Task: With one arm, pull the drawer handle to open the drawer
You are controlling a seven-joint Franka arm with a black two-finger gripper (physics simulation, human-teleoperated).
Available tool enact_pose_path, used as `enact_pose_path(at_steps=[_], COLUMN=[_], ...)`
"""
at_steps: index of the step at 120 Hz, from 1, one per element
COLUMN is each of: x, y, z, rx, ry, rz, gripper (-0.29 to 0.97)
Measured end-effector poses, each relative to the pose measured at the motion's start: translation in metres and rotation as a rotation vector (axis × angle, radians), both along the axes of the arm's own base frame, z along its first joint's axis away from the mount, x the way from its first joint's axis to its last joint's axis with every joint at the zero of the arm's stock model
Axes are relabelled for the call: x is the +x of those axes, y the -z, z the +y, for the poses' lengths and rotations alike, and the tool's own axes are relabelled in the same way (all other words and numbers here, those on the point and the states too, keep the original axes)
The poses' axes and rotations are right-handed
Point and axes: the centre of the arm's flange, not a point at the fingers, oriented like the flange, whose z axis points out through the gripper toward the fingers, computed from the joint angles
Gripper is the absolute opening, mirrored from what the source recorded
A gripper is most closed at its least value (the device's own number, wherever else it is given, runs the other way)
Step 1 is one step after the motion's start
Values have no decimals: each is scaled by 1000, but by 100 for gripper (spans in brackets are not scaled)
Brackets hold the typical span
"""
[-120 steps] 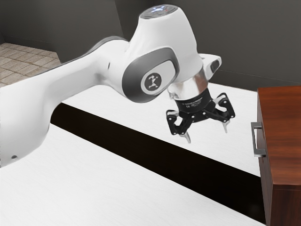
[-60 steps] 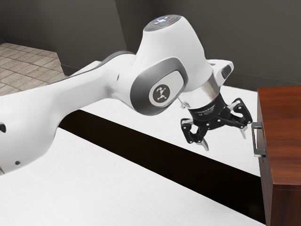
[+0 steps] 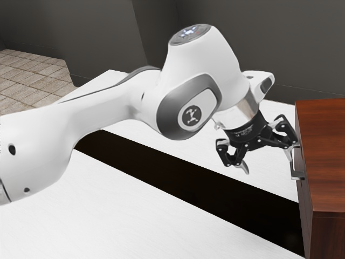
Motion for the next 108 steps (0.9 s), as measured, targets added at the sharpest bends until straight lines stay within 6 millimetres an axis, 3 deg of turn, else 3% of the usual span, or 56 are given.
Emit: enact_pose_path(at_steps=[20,82,108], x=[-3,19,19], y=[3,16,18], z=[-8,1,1], rx=[1,10,15], ry=[27,59,75], rz=[-13,-46,-50], gripper=[66,65,55])
